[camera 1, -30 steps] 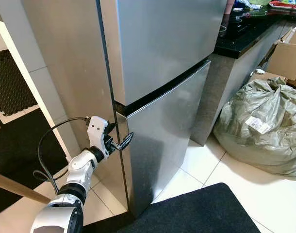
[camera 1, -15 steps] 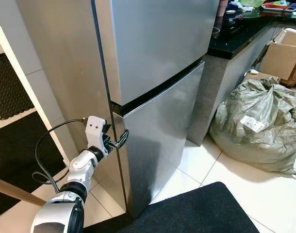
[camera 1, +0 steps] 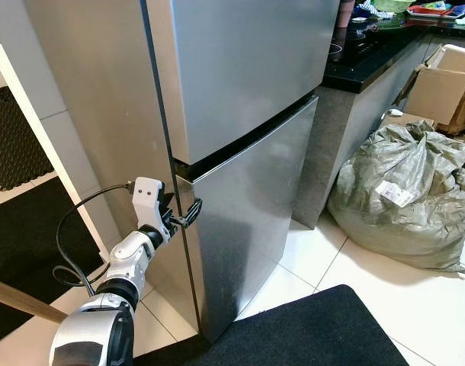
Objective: Restocking fridge
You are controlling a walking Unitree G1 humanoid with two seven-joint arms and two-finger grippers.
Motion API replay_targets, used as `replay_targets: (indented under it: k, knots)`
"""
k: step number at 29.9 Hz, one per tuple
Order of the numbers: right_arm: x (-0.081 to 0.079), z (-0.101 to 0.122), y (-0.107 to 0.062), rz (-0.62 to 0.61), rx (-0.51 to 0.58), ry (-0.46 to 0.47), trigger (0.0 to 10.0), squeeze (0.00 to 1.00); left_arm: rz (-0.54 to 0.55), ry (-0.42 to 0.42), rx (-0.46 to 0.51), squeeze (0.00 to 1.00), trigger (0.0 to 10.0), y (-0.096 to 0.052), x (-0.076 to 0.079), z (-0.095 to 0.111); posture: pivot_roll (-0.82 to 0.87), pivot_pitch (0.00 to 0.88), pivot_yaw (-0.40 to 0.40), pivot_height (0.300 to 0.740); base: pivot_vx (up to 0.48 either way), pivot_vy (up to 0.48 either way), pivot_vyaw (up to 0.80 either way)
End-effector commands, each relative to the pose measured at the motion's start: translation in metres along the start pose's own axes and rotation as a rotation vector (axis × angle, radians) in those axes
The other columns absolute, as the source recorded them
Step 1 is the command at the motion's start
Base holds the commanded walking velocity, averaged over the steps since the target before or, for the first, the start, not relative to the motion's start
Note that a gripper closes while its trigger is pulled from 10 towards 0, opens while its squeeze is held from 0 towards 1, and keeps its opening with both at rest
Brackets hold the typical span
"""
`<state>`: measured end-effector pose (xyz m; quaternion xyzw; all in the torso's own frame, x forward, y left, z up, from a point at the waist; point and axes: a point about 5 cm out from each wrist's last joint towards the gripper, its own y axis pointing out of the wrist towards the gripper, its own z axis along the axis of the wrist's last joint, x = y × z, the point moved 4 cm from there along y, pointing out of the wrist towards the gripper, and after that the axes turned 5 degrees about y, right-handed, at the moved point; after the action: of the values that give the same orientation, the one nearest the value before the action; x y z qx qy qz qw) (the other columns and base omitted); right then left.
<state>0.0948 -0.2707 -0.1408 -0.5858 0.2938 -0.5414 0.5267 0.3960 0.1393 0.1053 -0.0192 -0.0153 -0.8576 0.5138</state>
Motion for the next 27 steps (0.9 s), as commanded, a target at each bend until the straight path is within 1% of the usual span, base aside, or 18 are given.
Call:
replay_targets:
  k: [1,3,5,9,12,13,14,16,17,21,25,27]
  knots:
    - [-0.001,-0.005,0.0,-0.007,-0.01,0.007,10.0,0.0,0.086,-0.014,0.027,1.0,10.0,-0.004,-0.021,0.012,-0.17,0.033,0.05,0.74,0.0,0.0,0.0]
    - [-0.001,-0.005,0.0,-0.006,-0.011,0.007,10.0,0.0,0.099,-0.017,0.021,1.0,10.0,-0.005,-0.024,0.011,-0.17,0.033,0.05,0.74,0.0,0.0,0.0]
    - [-0.001,-0.005,0.0,-0.006,-0.012,0.007,10.0,0.0,0.124,-0.026,-0.006,1.0,10.0,-0.007,-0.029,0.008,-0.17,0.033,0.05,0.74,0.0,0.0,0.0]
    - [-0.001,-0.005,0.0,-0.007,-0.012,0.007,10.0,0.0,0.142,-0.04,-0.038,1.0,10.0,-0.009,-0.031,0.003,-0.17,0.034,0.051,0.74,0.0,0.0,0.0]
    - [-0.001,-0.005,0.0,-0.007,-0.011,0.007,10.0,0.0,0.161,-0.082,-0.098,1.0,10.0,-0.01,-0.032,-0.007,-0.17,0.033,0.051,0.74,0.0,0.0,0.0]
    - [-0.001,-0.005,0.0,-0.007,-0.011,0.007,10.0,0.0,0.161,-0.082,-0.098,1.0,10.0,-0.01,-0.032,-0.007,-0.17,0.033,0.051,0.74,0.0,0.0,0.0]
    - [-0.001,-0.005,0.0,-0.007,-0.011,0.006,10.0,0.0,0.168,-0.098,-0.102,0.07,10.0,-0.01,-0.032,-0.008,-0.17,0.033,0.051,0.74,0.0,0.0,0.0]
    - [-0.001,-0.005,0.0,-0.007,-0.01,0.006,10.0,0.0,0.172,-0.108,-0.101,0.07,10.0,-0.009,-0.032,-0.009,-0.17,0.033,0.051,0.74,0.0,0.0,0.0]
    - [-0.001,-0.005,0.0,-0.007,-0.01,0.006,10.0,0.0,0.175,-0.116,-0.101,0.0,10.0,-0.009,-0.032,-0.009,-0.17,0.033,0.051,0.74,0.0,0.0,0.0]
    - [-0.001,-0.005,0.0,-0.007,-0.012,0.006,10.0,0.0,0.166,-0.125,-0.097,0.0,10.0,-0.008,-0.03,-0.009,-0.17,0.033,0.051,0.74,0.0,0.0,0.0]
    - [-0.001,-0.007,0.0,-0.007,-0.017,0.004,10.0,0.0,0.086,-0.123,-0.06,0.0,10.0,-0.003,-0.019,-0.003,-0.17,0.033,0.051,0.74,0.0,0.0,0.0]
    - [-0.001,-0.007,0.0,-0.007,-0.017,0.004,10.0,0.0,0.069,-0.12,-0.053,0.0,10.0,-0.002,-0.017,-0.002,-0.17,0.033,0.051,0.74,0.0,0.0,0.0]
